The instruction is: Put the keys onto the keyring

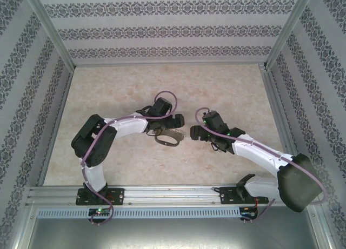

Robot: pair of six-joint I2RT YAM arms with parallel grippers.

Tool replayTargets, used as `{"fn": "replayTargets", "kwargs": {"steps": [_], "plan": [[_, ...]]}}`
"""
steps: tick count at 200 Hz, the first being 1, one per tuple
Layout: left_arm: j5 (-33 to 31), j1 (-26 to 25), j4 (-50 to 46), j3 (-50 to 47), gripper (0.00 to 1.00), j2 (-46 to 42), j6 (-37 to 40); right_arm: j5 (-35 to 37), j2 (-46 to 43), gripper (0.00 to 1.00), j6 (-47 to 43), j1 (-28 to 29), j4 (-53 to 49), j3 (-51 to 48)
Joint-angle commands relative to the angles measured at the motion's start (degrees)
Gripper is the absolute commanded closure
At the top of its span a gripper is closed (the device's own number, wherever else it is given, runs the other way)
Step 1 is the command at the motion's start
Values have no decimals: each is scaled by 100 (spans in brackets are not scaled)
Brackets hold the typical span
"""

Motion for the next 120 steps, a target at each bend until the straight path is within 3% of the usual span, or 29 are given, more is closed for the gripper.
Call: {"fn": "replayTargets", "kwargs": {"steps": [1, 75, 97, 109, 120], "plan": [[-150, 139, -212, 321, 0, 194, 341, -67, -112, 8, 166, 80, 87, -78], [119, 274, -562, 1395, 0, 356, 659, -461, 346, 8, 100, 89, 145, 147], [244, 273, -494, 1183, 0, -31, 499, -546, 598, 11, 9, 79, 230, 277], [259, 274, -425, 964, 0, -285, 444, -643, 762, 22, -86, 68, 258, 389], [206, 274, -424, 708, 0, -530, 405, -722, 902, 26, -153, 56, 293, 484]]}}
